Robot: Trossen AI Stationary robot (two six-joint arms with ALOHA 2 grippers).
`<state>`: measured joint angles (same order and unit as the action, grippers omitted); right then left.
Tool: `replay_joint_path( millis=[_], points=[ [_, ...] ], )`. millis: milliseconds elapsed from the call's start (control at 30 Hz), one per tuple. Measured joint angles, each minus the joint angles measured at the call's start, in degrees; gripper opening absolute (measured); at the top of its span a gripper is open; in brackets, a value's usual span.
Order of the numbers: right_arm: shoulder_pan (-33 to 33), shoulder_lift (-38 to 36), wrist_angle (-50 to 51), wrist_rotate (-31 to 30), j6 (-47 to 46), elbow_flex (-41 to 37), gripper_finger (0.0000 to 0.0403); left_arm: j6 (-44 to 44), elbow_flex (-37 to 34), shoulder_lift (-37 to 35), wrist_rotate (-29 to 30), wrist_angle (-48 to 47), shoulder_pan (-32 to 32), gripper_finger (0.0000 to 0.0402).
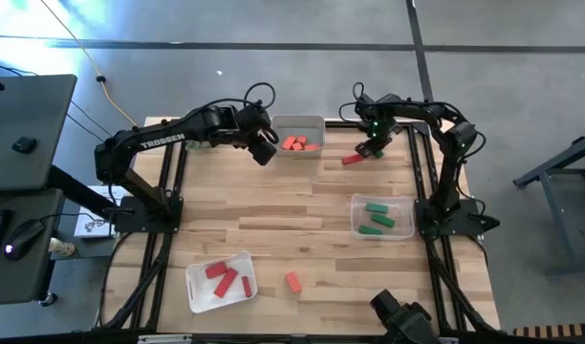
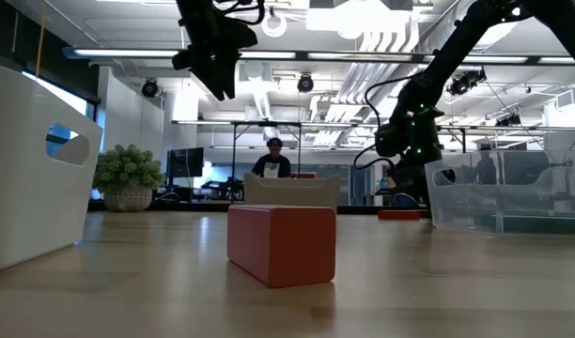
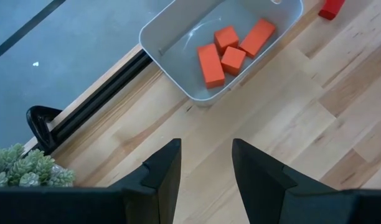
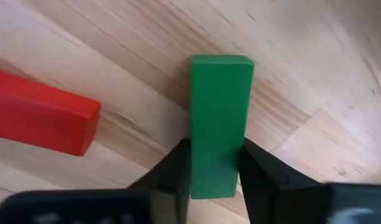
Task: Sort & place blocks by color
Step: Put the green wooden block into the transparent bin
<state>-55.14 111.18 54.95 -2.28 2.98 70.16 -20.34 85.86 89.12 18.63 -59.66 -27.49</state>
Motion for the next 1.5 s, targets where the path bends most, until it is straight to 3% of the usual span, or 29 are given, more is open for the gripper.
replay_joint_path(
  millis=[67,300,567,767,900,1133,1500],
  points=[
    [0.01,-0.02,0.15,-0.04,0.50,0.01,0.0075,0.00,0.00,0.00,0.00,0.00,0.00,0.0131],
    [0.86,-1.96,3.04,-0.99,1.33,-0.39,0.0075,0.00,0.00,0.00,0.00,0.00,0.00,0.0131],
    [4.31,-12.00,4.72,-0.45,-4.55,-0.27,0.0075,0.92,0.00,0.00,-0.12,-0.02,0.00,0.0131],
    [8.94,-20.25,5.50,1.55,-9.97,-0.23,0.0075,1.14,-0.02,0.00,-3.43,-0.02,0.00,0.0131],
    [13.16,-25.13,5.74,2.14,-14.53,-0.21,0.0075,2.06,0.00,0.00,-3.96,-0.02,0.13,0.0131],
    [22.32,-30.97,7.81,3.66,-22.11,-0.17,0.0075,3.05,-0.02,0.00,-9.85,0.00,0.20,0.0131],
    [37.99,-32.20,11.46,2.38,-31.88,-1.28,0.0075,5.15,-0.02,0.00,-12.05,-0.02,3.04,0.0131]
  ],
)
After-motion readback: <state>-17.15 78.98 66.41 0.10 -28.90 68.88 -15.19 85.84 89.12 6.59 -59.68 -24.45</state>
